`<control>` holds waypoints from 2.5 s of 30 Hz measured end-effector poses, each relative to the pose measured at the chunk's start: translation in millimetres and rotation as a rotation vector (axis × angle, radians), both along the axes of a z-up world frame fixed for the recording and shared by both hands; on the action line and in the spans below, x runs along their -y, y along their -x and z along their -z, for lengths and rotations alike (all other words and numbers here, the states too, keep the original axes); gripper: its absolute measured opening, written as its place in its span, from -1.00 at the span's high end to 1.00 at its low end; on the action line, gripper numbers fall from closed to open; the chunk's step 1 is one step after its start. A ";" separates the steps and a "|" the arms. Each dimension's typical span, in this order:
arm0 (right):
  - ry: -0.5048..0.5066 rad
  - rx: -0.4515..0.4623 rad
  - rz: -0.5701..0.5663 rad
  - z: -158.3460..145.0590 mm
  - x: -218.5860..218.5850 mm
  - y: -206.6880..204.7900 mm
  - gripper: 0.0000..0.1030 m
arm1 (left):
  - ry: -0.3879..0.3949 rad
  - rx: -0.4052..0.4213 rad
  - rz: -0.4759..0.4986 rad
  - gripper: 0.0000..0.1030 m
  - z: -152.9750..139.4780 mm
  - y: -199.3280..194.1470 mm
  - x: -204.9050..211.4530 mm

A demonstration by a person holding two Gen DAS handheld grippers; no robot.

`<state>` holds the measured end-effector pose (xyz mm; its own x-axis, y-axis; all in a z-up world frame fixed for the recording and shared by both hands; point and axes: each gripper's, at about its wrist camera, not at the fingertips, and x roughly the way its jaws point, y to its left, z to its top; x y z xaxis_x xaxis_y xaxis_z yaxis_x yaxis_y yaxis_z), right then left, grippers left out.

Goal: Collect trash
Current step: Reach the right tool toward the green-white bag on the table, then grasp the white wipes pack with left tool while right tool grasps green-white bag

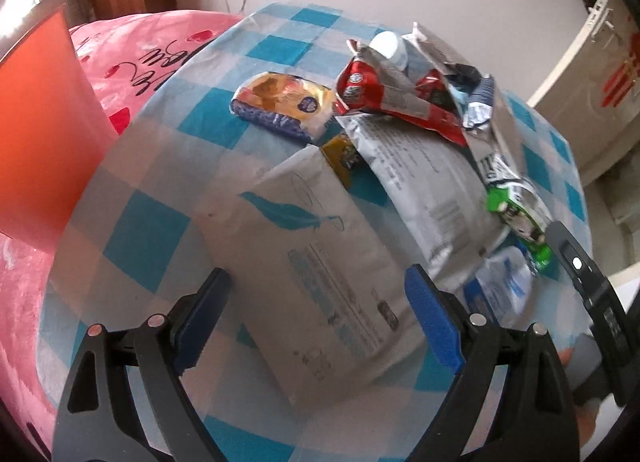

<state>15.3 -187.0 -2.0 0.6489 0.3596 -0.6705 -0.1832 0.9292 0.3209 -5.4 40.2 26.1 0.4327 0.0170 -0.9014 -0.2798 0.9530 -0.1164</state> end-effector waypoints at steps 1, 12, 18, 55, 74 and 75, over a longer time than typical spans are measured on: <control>0.013 0.005 -0.004 -0.3 -1.6 0.3 -0.90 | -0.009 -0.005 -0.007 -0.74 0.9 -2.2 0.3; 0.075 0.000 -0.057 4.7 -14.5 -2.9 -0.90 | -0.093 -0.027 -0.043 -0.72 10.0 -16.0 -1.8; 0.075 -0.001 -0.078 7.5 -17.8 -2.9 -0.89 | -0.094 -0.012 -0.063 -0.38 8.6 -11.0 -5.2; -0.025 0.040 -0.215 -4.5 -14.1 23.7 0.24 | -0.122 0.015 0.001 -0.93 22.9 -22.5 -2.1; 0.126 0.001 -0.084 6.3 -37.8 -5.0 -0.28 | -0.059 0.101 0.066 -0.30 14.0 -5.6 -25.4; 0.124 0.001 -0.087 6.7 -37.9 -4.1 -0.23 | -0.045 0.109 0.062 -0.22 13.2 -4.0 -28.8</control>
<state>19.3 -149.1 -8.7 0.6197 0.3290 -0.7126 -0.2650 0.9423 0.2046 -1.4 69.0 12.9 0.5296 0.0263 -0.8479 -0.2078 0.9731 -0.0996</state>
